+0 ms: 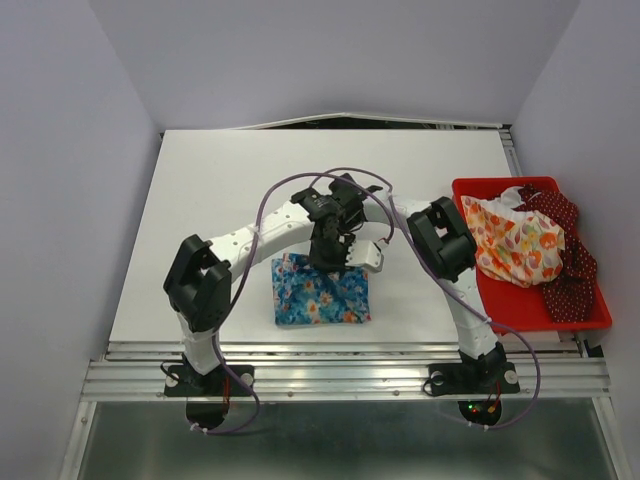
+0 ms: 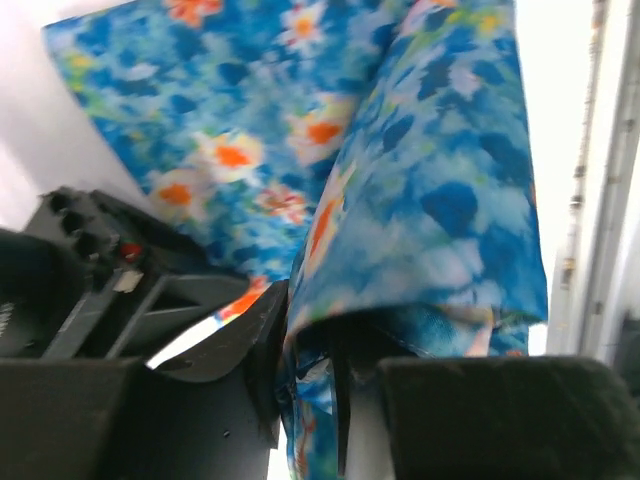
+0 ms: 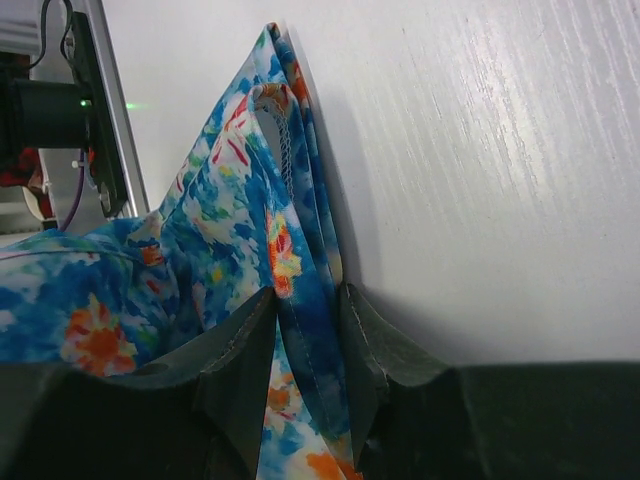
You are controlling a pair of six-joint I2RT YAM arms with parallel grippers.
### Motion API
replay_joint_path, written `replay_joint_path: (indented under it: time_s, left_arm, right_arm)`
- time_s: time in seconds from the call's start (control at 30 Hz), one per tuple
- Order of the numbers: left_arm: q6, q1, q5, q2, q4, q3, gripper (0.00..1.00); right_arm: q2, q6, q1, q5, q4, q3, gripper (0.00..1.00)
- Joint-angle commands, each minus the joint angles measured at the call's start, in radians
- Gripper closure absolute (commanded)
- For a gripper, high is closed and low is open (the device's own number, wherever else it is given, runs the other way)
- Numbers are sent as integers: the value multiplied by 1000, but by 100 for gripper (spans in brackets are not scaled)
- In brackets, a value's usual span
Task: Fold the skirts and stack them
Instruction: Fold the skirt, then neatly place the folded skirt to the corner
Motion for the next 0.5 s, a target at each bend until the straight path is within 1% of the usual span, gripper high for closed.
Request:
replay_joint_path:
  time_s: [0.0, 0.1, 0.2, 0.23, 0.27, 0.3, 0.33, 0.47]
  left_arm:
    - [69, 32, -77, 1, 91, -4, 69]
    - [87, 46, -107, 13, 126, -12, 67]
    - [83, 54, -130, 25, 146, -9, 60]
    - [66, 54, -135, 19, 152, -4, 51]
    - [60, 55, -135, 16, 151, 9, 50]
    - [52, 55, -132, 13, 145, 22, 38]
    - [43, 54, -130, -1, 140, 37, 30]
    - [-37, 55, -109, -65, 140, 97, 29]
  right_arm:
    - [-11, -23, 16, 31, -40, -30, 62]
    - [-8, -21, 16, 28, -39, -30, 62]
    - [-5, -20, 16, 26, -39, -27, 62]
    - [-5, -18, 16, 26, -39, -26, 62]
    - [-3, -20, 16, 31, -39, -24, 62]
    - [-2, -20, 16, 34, -39, -23, 62]
    - [-2, -20, 16, 37, -40, -21, 62]
    - [0, -21, 16, 46, -40, -13, 62]
